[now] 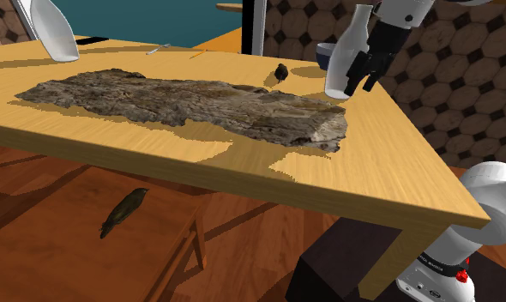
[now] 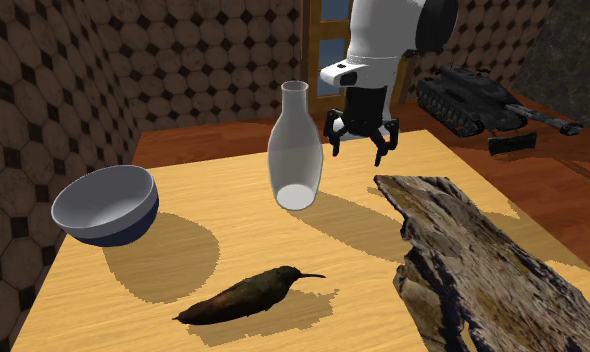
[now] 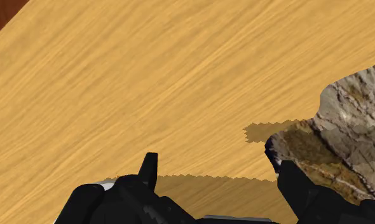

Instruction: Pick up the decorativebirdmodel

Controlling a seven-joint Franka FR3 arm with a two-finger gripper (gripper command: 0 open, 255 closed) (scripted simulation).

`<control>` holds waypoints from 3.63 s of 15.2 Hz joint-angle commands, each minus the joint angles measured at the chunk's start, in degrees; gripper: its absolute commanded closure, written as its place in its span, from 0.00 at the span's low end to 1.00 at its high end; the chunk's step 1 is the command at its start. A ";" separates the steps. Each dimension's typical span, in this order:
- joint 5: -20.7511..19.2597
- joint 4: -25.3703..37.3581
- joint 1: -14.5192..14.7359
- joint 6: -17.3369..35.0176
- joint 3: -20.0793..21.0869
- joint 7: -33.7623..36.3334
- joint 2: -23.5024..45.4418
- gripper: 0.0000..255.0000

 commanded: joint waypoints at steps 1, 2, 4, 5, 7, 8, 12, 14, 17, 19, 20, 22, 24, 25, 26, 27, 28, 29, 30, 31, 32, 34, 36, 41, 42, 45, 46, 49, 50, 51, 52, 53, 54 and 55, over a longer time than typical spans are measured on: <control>0.00 0.00 0.00 0.00 0.00 0.00 0.00 0.00; 0.30 1.28 -0.43 1.01 0.31 1.17 2.23 0.00; 0.81 4.03 -1.29 2.83 0.88 3.49 6.69 0.00; 1.02 5.50 -1.71 3.63 1.14 4.64 8.91 0.00; 1.33 8.64 -2.53 5.05 1.58 6.94 13.34 0.00; 1.46 10.30 -2.95 5.66 1.78 8.07 15.54 0.00; 1.66 17.53 -4.40 7.45 2.29 12.62 24.32 0.00; 1.65 21.52 -5.04 7.96 2.41 14.86 28.69 0.00; 1.54 28.01 -5.86 8.24 2.37 18.17 35.25 0.00; 1.44 32.69 -6.31 8.10 2.20 20.32 39.67 0.00; 1.40 35.16 -6.52 7.93 2.08 21.38 41.90 0.00; 1.34 40.38 -6.89 7.37 1.77 23.45 46.42 0.00; 1.33 46.04 -7.24 6.50 1.37 25.47 51.07 0.00; 1.35 49.07 -7.40 5.93 1.14 26.46 53.47 0.00; 1.39 52.26 -7.56 5.26 0.89 27.43 55.93 0.00; 1.45 55.64 -7.74 4.49 0.64 28.41 58.47 0.00; 1.49 57.55 -7.83 4.02 0.50 28.92 59.87 0.00; 1.53 56.35 -7.83 4.92 0.49 28.81 59.58 0.00; 1.57 55.17 -7.85 5.82 0.49 28.70 59.30 0.00; 1.61 54.08 -7.85 6.68 0.49 28.59 59.08 0.00; 1.65 52.99 -7.86 7.54 0.49 28.49 58.86 0.00; 1.72 50.92 -7.89 9.24 0.52 28.28 58.49 0.00; 1.76 49.36 -7.96 10.54 0.59 28.13 58.25 0.00; 1.81 49.89 -8.19 10.89 0.53 27.74 59.19 1.00; 1.78 51.73 -8.34 9.65 0.43 27.62 59.84 1.00; 1.76 51.99 -8.40 9.94 0.40 27.46 60.41 1.00; 1.73 52.59 -8.41 9.59 0.38 27.49 60.65 1.00; 1.66 51.35 -8.02 8.88 0.67 28.35 58.56 1.00; 1.62 52.38 -8.03 8.04 0.69 28.45 58.75 1.00; 1.57 53.45 -8.03 7.18 0.70 28.56 58.95 1.00; 1.53 54.55 -8.03 6.32 0.71 28.67 59.18 1.00; 1.49 55.68 -8.02 5.44 0.71 28.78 59.43 1.00; 1.45 56.85 -8.01 4.54 0.71 28.89 59.70 1.00; 1.41 58.06 -7.99 3.64 0.71 29.00 60.00 1.00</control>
